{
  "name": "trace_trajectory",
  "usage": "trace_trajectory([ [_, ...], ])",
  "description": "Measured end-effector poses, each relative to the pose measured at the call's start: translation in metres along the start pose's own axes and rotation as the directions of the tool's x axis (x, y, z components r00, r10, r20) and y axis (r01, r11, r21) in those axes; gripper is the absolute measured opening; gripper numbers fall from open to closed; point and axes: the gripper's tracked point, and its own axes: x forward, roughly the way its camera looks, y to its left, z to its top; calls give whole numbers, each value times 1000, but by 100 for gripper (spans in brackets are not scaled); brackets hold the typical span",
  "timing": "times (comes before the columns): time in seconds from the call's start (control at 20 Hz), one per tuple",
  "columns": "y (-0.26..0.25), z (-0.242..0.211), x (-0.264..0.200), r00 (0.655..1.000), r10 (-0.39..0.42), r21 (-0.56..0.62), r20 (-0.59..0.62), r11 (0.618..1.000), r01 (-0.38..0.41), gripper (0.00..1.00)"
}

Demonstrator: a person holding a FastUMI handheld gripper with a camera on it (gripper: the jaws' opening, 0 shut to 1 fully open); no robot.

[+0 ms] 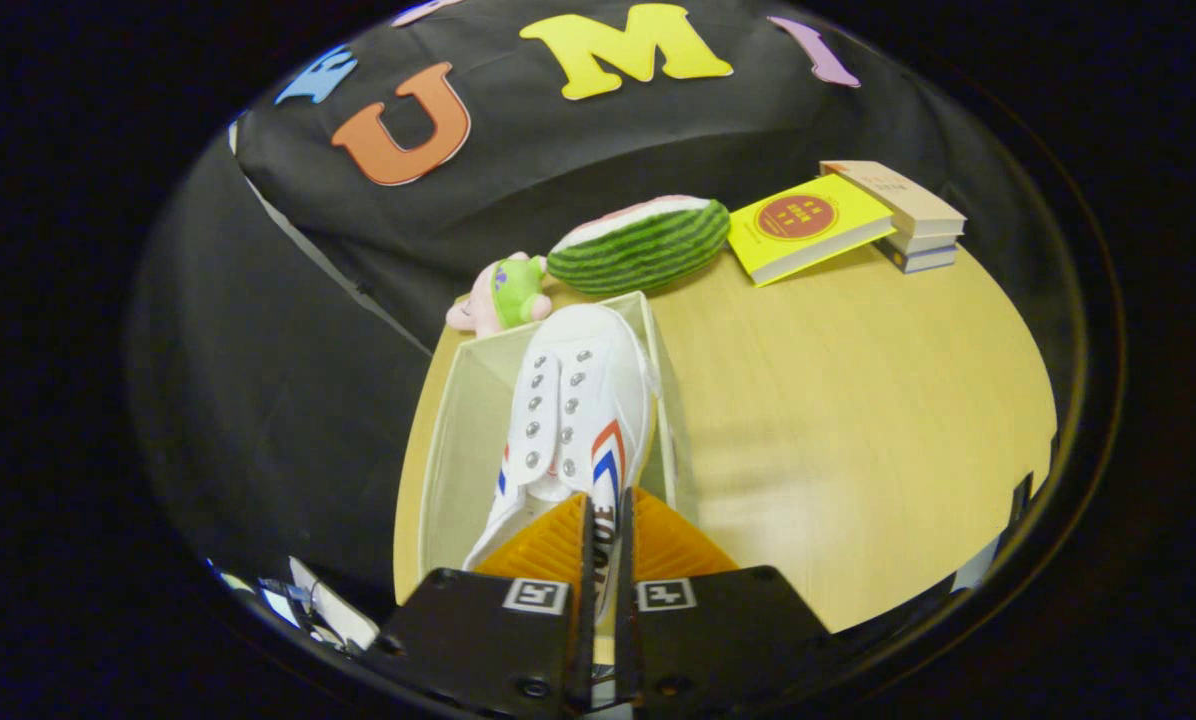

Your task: Open the storage box then place both shoes into the box .Put the left shoe in first, then the right shoe, with the right side of both shoes facing outward in a uniform manner.

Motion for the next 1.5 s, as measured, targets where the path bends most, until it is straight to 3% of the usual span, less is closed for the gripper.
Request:
trace_trajectory([
  [0.15,-12,21,-13,997,-12,0,81,1000,12,100],
  [0.55,-32,48,-58,973,-64,-77,221,994,83,100],
  [0.9,-36,75,-135,908,-50,-165,415,978,129,100],
  [1.2,-45,97,-221,790,7,-186,613,973,136,100],
  [1.5,-78,97,-285,692,-11,-159,722,971,181,100],
])
